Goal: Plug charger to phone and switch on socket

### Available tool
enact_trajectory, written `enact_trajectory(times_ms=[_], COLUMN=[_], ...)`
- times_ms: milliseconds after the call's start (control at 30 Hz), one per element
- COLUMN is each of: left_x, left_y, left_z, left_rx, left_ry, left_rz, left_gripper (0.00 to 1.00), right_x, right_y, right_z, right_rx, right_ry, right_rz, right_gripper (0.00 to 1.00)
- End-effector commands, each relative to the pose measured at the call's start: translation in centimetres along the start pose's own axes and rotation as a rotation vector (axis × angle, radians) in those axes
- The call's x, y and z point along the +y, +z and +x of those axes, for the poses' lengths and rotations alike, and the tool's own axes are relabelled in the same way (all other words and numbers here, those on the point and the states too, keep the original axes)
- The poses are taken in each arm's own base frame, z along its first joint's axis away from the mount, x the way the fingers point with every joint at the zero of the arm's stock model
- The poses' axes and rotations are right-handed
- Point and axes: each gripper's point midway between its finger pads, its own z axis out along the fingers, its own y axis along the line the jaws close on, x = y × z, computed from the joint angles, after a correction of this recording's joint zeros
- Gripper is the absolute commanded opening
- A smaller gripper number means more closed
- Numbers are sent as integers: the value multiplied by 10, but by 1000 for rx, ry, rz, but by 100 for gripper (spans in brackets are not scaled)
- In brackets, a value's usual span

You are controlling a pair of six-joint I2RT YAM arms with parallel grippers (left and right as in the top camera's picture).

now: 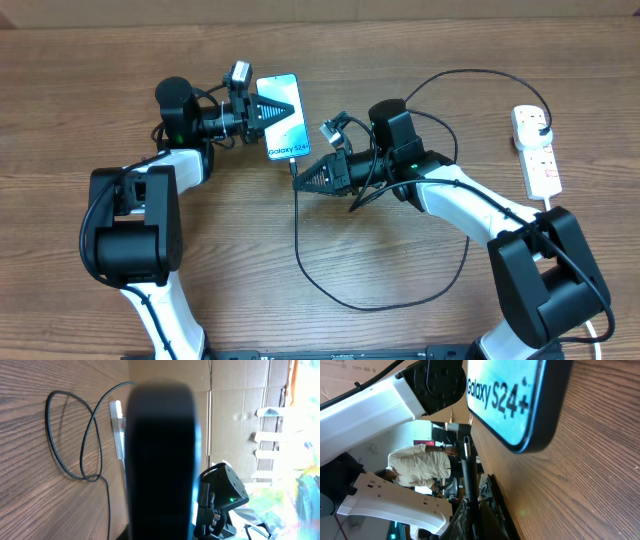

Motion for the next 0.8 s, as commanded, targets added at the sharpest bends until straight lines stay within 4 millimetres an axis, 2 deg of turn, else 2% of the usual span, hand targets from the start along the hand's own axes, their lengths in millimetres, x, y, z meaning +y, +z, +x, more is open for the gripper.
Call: enact_trajectory(times_ms=[0,300,500,767], left_x=[-12,-13,-24,-27], left_y=[8,11,11,10], left_z=[1,0,0,0], left_rx=[25,19,14,19], left_ry=[23,16,52,50], left_rz=[9,10,27,31], left_gripper=[5,5,4,4], right_x=[-3,-2,-3,-4], right_y=[-1,-2,-1,-3], right_z=[-3,-6,-5,-7], right_rx=[-10,-21,-20,-25], right_ry=[8,11,17,19], right_rz=[6,6,6,7], right_gripper=[4,4,4,4])
